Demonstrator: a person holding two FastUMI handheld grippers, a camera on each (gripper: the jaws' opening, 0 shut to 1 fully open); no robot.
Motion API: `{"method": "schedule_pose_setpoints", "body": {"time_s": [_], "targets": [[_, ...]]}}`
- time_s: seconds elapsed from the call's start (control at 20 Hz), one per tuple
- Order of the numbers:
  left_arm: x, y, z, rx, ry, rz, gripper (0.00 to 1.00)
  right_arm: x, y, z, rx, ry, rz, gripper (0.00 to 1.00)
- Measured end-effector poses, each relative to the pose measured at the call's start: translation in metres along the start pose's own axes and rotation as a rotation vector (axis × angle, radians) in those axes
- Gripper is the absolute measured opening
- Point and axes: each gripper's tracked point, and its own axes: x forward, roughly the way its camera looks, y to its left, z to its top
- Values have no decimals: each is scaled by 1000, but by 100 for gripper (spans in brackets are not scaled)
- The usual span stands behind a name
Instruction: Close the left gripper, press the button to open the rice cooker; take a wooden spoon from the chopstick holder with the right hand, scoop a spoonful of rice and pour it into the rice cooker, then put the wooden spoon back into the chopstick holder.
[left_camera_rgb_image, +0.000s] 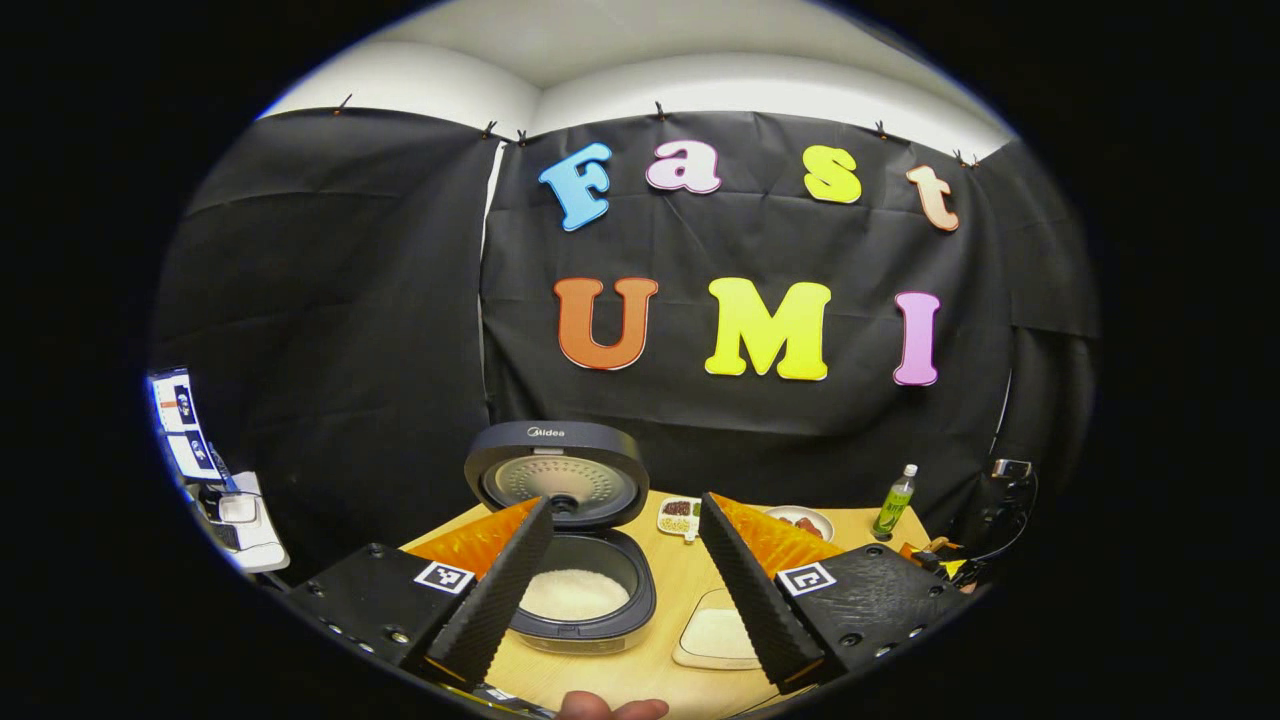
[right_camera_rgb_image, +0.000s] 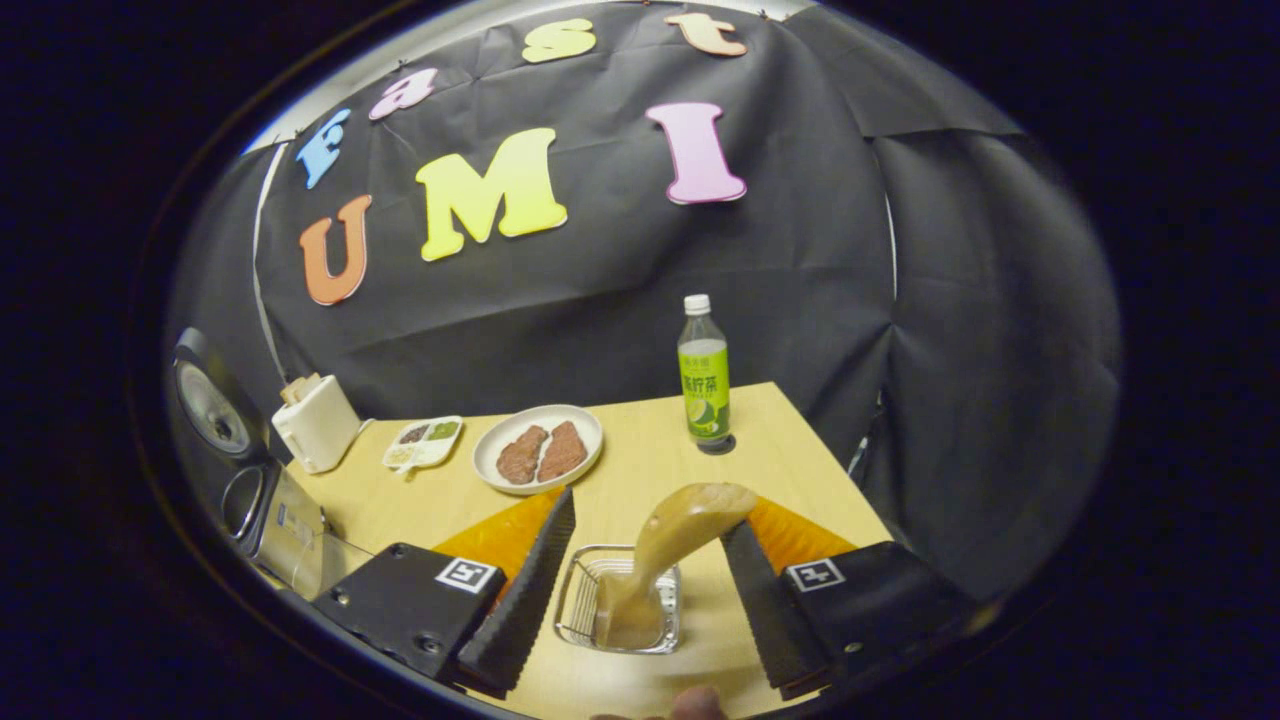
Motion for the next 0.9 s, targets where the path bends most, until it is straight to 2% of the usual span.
{"method": "schedule_pose_setpoints", "body": {"time_s": [0.25, 0.4, 0.55, 0.65, 0.9], "targets": [[11, 23, 21, 3, -33, 35, 95, -42, -11, 46, -6, -93, -43, 98], [15, 50, 38, 28, -56, 71, 95, -84, -5, 76, -22, -160, -57, 98], [29, 69, 57, 23, -55, 76, 95, -133, 9, 102, -42, -222, -65, 100], [47, 77, 65, 20, -35, 70, 95, -162, 20, 113, -50, -255, -62, 99], [93, 89, 60, -9, 103, 44, 95, -222, 42, 123, -54, -308, -52, 100]]}}
